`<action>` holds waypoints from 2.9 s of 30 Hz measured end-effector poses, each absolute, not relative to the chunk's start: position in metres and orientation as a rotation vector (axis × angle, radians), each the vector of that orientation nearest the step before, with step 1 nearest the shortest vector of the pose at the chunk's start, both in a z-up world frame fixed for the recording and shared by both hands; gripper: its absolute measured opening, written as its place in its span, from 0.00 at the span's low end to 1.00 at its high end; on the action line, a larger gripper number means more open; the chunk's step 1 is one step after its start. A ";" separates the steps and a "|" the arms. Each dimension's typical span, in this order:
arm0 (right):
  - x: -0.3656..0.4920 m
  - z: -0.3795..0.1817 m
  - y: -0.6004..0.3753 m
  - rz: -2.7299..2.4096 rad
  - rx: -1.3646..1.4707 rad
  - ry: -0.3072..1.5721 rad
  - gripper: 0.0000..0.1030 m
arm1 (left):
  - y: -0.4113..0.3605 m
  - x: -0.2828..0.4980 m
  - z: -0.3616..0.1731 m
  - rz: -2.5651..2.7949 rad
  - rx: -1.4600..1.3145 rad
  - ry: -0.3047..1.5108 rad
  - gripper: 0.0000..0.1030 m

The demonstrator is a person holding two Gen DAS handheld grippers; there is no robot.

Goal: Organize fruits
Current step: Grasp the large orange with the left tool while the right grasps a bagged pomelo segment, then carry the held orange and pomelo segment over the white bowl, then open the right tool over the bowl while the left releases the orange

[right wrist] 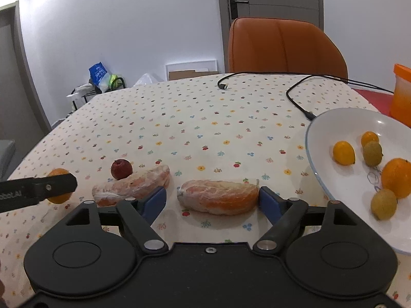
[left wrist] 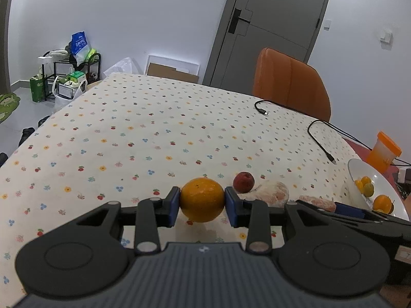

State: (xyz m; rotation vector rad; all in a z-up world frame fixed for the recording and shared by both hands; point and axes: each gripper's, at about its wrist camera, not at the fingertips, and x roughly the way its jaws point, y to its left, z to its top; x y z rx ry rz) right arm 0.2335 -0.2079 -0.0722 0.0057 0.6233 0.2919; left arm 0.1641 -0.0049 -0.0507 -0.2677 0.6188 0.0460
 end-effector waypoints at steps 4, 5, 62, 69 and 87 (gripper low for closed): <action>0.234 -0.072 -0.207 0.278 -0.001 0.617 0.66 | -0.003 0.162 -0.050 0.048 -0.263 0.614 0.35; 0.234 -0.072 -0.208 0.278 -0.004 0.615 0.65 | -0.003 0.162 -0.050 0.048 -0.264 0.613 0.35; 0.160 -0.035 -0.346 0.220 0.205 0.408 0.62 | -0.143 0.151 -0.016 -0.162 -0.109 0.535 0.35; 0.162 -0.044 -0.366 0.190 0.238 0.411 0.62 | -0.162 0.156 -0.019 -0.178 -0.081 0.540 0.35; 0.167 -0.051 -0.409 0.109 0.255 0.385 0.75 | -0.215 0.180 -0.025 -0.263 -0.029 0.553 0.35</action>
